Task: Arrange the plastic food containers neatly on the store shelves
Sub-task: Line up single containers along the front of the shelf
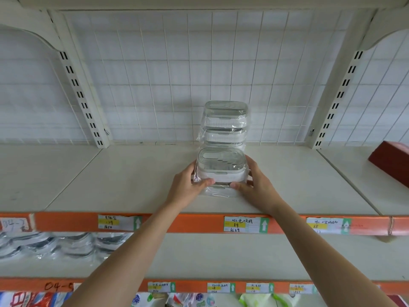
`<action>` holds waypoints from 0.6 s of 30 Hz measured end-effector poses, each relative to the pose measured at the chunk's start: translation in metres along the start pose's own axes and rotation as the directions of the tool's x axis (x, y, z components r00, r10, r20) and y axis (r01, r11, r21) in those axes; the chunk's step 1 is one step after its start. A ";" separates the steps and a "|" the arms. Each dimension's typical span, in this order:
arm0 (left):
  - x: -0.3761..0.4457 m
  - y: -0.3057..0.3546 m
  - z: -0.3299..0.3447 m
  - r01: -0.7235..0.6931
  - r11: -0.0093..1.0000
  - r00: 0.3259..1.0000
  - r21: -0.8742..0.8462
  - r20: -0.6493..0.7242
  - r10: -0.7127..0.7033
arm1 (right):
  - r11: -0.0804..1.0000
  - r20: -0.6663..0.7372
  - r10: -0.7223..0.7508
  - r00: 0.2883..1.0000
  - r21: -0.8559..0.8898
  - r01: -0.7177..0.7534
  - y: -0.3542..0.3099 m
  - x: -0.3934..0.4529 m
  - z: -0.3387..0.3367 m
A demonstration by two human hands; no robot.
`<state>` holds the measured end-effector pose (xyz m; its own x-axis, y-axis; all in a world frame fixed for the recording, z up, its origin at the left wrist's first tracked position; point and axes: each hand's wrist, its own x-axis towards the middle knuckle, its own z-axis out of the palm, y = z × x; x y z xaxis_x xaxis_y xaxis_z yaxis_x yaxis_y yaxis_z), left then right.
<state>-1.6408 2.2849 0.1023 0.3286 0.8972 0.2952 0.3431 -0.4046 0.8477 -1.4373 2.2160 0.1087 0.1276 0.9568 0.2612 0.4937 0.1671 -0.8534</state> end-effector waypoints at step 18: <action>-0.029 0.019 -0.066 -0.316 0.676 0.906 0.666 0.423 0.007 | 0.567 -0.161 0.179 0.971 -0.789 -0.235 -0.048 -0.045 -0.001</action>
<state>-1.7023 2.2624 0.1393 0.6722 0.7352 0.0876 0.7139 -0.6749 0.1867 -1.4662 2.1645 0.1380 0.3506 0.9204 0.1729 0.9289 -0.3183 -0.1892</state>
